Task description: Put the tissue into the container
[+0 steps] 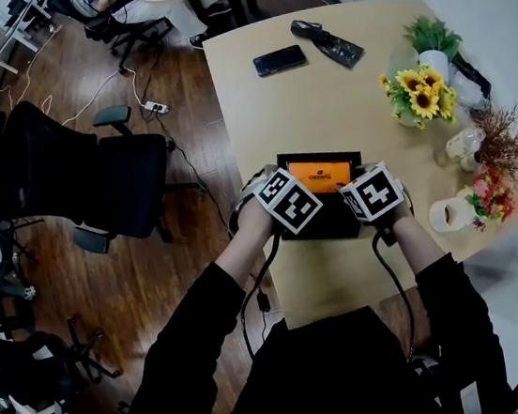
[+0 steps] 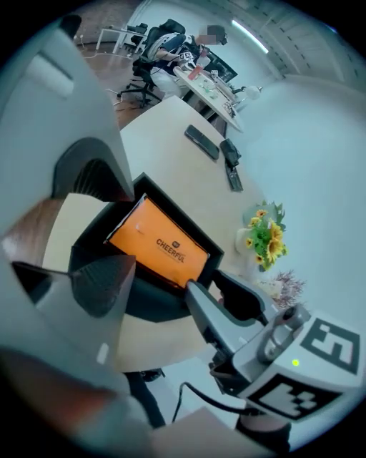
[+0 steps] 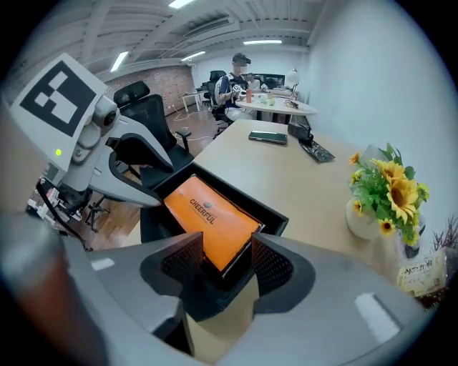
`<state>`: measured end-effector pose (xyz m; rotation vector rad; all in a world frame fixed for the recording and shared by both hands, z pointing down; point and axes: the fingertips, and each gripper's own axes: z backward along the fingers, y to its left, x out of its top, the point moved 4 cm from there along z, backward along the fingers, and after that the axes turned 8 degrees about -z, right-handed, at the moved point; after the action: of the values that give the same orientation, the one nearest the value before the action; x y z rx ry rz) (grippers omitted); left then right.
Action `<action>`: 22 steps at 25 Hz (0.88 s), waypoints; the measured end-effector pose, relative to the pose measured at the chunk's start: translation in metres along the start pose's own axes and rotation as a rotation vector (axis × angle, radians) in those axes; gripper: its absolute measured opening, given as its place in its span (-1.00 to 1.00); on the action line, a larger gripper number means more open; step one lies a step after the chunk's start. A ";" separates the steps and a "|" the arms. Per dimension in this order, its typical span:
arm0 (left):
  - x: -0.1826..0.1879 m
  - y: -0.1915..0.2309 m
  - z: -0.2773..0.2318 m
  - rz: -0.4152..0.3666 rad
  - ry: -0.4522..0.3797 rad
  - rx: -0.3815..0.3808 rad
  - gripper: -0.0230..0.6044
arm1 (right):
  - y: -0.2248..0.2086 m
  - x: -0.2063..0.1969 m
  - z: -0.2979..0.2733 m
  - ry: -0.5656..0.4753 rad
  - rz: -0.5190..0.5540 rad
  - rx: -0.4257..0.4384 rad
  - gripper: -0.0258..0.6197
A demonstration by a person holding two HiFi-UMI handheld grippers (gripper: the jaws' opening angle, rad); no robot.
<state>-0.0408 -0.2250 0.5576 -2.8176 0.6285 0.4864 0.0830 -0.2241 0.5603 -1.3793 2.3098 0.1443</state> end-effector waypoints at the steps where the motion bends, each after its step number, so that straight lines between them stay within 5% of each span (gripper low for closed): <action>1: 0.004 0.000 0.004 -0.003 -0.038 0.007 -0.23 | 0.000 0.002 0.003 -0.023 -0.002 -0.001 -0.26; 6: 0.017 -0.001 0.032 0.004 -0.219 0.076 -0.28 | 0.011 0.016 0.025 -0.185 0.015 0.021 -0.28; 9: 0.021 -0.009 0.058 0.054 -0.368 0.073 -0.65 | 0.022 0.017 0.044 -0.277 0.019 0.045 -0.38; 13: 0.011 -0.027 0.092 0.105 -0.499 0.098 -0.66 | 0.035 0.007 0.074 -0.366 0.007 0.053 -0.38; 16: -0.004 -0.039 0.125 0.159 -0.615 0.162 -0.88 | 0.049 -0.001 0.103 -0.469 -0.038 0.072 -0.43; 22: -0.040 -0.072 0.190 0.176 -0.826 0.280 -0.93 | 0.088 -0.032 0.169 -0.718 -0.093 0.028 -0.90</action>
<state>-0.0948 -0.0941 0.4067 -2.0332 0.6747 1.3601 0.0743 -0.1024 0.4106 -1.1639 1.6421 0.4880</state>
